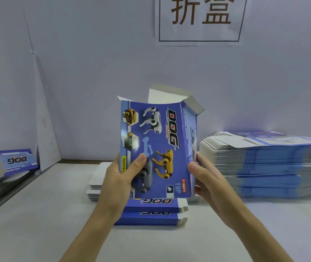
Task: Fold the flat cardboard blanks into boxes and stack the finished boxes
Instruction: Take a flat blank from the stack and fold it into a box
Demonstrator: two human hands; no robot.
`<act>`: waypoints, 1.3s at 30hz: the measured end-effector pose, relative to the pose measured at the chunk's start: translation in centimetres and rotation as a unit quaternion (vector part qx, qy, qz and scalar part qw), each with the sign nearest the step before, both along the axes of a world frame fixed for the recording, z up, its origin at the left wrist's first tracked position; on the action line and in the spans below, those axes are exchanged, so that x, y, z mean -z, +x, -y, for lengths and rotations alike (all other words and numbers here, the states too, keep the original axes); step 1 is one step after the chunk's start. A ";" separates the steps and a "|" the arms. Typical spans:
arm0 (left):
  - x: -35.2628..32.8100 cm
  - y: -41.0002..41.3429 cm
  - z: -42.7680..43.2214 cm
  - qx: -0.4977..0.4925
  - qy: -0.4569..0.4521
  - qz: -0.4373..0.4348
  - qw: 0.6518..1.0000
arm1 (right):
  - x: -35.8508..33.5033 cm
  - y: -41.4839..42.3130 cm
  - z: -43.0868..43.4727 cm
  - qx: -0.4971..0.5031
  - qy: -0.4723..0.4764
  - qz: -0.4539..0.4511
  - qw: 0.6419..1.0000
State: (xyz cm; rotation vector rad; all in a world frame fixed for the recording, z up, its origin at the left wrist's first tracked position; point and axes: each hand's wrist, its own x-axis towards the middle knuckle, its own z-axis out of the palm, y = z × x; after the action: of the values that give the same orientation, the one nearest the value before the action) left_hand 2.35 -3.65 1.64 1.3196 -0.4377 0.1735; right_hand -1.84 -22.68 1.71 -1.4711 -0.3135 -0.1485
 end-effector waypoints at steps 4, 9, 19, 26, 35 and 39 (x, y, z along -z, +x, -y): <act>0.0 -0.1 0.1 0.015 0.017 -0.005 1.000 | -0.1 0.0 0.1 -0.013 0.003 0.001 1.000; 0.4 -0.4 0.7 -0.019 -0.017 0.017 1.000 | 0.1 0.1 0.3 0.000 0.015 -0.005 1.000; 0.9 -0.5 1.8 -0.032 0.025 0.019 0.999 | 0.2 -0.2 -0.7 0.024 -0.001 0.059 0.998; 0.4 -0.7 1.0 -0.077 0.035 0.078 0.993 | 1.0 0.7 -0.5 0.005 0.002 -0.001 1.000; -2.0 1.0 -7.4 0.157 0.282 -0.087 0.942 | 2.0 1.0 -1.4 -0.041 0.008 -0.021 0.999; -3.0 0.9 -11.5 0.085 0.211 -0.103 0.968 | 2.6 2.1 -0.6 -0.023 -0.017 -0.061 0.998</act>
State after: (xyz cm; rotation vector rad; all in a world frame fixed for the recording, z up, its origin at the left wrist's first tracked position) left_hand 3.25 7.81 4.68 1.6893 -0.4213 -0.2120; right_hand 0.26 -22.03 -0.93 -1.4984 -0.2515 -0.0157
